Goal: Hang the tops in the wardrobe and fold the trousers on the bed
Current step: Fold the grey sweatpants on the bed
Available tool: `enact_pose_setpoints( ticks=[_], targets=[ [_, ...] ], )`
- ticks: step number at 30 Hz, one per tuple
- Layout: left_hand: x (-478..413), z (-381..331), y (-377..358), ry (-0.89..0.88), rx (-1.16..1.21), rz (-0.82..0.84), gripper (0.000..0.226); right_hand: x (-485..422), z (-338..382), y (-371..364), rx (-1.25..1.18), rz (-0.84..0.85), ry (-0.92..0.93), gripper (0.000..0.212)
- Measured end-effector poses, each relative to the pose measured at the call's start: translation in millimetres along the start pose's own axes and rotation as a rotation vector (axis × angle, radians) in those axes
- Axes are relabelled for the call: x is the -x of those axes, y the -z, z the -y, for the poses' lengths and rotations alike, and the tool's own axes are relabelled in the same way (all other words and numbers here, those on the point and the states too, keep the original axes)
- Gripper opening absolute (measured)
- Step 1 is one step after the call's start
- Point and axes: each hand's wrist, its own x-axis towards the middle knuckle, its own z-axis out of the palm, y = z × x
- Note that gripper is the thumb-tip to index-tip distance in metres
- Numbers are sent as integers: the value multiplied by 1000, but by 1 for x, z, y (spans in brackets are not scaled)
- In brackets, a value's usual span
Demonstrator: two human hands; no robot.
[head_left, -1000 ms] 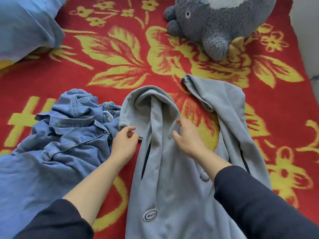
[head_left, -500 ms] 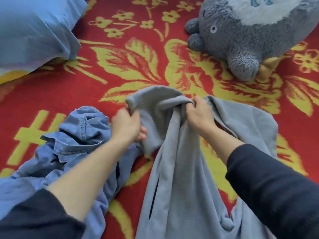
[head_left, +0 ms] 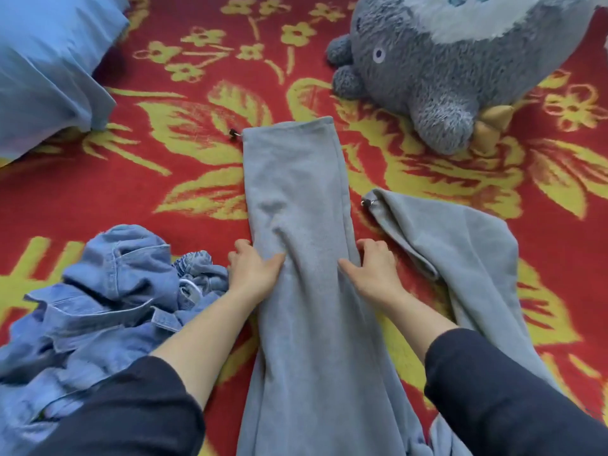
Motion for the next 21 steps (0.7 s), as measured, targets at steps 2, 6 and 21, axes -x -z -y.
enact_pose_setpoints(
  ticks=[2, 6, 21],
  targets=[
    [0, -2, -5, -37, 70, -23, 52, -4, -3, -3, 6, 9, -1, 25],
    [-8, -1, 12, -192, 176, -323, 19, -4, -7, 8, -97, -121, -4, 19],
    [64, -82, -71, -331, 369, 303, 15, 21, -91, 113, 138, -21, -14, 15]
  ],
)
